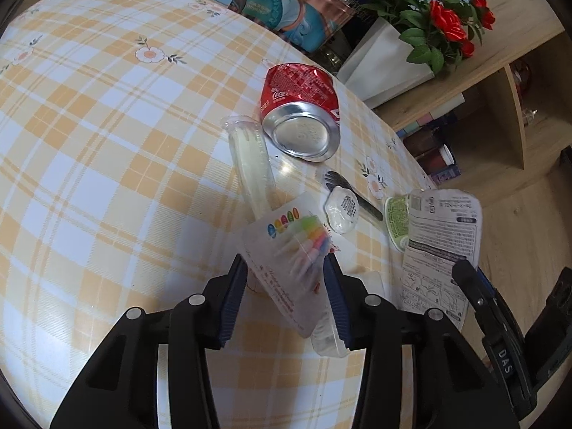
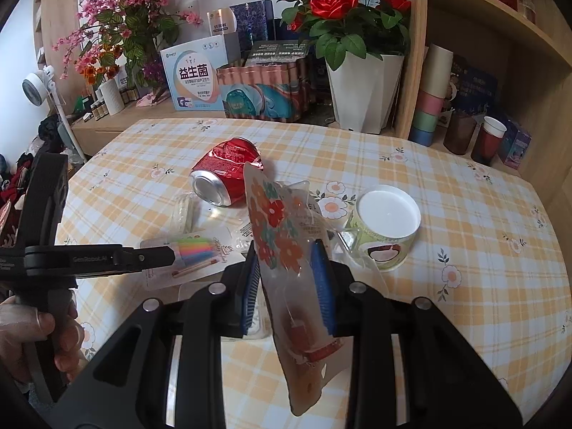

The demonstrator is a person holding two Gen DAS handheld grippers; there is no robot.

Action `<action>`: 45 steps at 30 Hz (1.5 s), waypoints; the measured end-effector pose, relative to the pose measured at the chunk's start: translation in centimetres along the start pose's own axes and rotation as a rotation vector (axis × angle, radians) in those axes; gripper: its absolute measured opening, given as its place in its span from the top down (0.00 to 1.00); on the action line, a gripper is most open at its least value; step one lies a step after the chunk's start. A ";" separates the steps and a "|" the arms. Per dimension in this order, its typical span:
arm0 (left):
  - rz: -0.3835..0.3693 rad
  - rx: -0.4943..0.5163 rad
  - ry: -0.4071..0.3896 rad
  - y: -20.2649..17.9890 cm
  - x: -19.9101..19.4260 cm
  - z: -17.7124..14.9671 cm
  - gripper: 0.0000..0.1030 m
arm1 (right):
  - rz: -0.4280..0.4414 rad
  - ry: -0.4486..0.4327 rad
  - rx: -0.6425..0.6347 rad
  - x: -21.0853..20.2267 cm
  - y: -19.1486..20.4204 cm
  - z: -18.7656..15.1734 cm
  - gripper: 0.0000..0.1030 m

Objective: Collect trash
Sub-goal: 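Grasp the colourful candle pack with the left gripper while right holds the pouch, then carry the candle pack with the left gripper while right carries the pouch to the bin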

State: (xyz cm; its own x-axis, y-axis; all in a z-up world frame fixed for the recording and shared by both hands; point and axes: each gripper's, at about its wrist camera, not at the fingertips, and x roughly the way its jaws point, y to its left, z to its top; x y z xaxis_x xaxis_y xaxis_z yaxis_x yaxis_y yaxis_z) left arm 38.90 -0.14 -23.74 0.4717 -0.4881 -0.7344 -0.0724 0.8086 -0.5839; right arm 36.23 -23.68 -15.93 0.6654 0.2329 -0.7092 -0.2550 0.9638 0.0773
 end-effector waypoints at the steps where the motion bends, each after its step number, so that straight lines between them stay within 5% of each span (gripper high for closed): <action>1: -0.004 -0.006 0.003 0.0 0.2 0.1 0.59 | -0.002 0.001 0.002 0.0 0.0 0.0 0.69; 5: -0.008 0.027 -0.013 -0.4 -0.2 0.1 0.85 | -0.009 0.005 0.016 -0.2 -0.2 -0.3 0.69; 8: -0.016 0.089 -0.040 -1.4 -1.4 0.0 0.89 | -0.009 0.001 0.041 -0.6 -0.6 -0.4 0.69; 29: -0.029 0.371 -0.215 -7.5 -14.3 -4.5 0.90 | 0.041 -0.087 0.185 -8.8 -0.4 -3.0 0.70; 45: -0.070 0.388 -0.271 -6.4 -23.6 -11.7 0.90 | 0.101 -0.120 0.214 -16.2 2.8 -7.5 0.69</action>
State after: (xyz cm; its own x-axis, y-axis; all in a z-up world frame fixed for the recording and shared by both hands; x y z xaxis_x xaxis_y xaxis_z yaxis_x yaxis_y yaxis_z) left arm 17.95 2.34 -6.74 0.6798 -0.4840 -0.5510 0.2768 0.8651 -0.4184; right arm 19.52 -25.76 -9.50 0.7257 0.3304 -0.6035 -0.1785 0.9375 0.2986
